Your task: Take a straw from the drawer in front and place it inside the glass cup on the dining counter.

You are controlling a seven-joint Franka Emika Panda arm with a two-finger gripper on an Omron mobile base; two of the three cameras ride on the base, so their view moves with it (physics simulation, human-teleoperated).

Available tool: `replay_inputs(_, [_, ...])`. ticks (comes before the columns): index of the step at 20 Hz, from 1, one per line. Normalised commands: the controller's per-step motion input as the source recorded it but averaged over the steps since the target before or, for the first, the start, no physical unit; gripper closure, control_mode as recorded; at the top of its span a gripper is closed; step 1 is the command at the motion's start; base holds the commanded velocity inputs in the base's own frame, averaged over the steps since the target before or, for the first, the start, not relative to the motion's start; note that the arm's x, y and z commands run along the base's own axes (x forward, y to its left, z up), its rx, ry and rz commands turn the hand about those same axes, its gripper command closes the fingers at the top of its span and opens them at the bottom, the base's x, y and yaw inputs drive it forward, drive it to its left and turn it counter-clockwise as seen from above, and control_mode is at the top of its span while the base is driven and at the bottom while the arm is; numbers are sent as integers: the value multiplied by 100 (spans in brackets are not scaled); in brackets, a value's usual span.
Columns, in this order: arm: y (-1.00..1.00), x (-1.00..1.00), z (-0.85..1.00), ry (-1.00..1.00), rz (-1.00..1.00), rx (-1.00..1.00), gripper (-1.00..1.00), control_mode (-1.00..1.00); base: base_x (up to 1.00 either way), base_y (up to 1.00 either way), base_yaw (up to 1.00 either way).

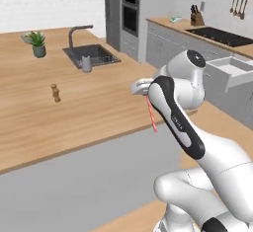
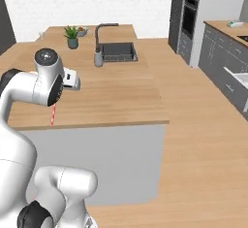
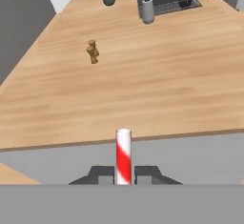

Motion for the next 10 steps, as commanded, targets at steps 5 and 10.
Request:
replay_inputs(5, [0,0,0,0,0,0,100,100,-28,100,-22])
replay_inputs(10, [0,0,0,0,0,0,100,100,-26,100,-23])
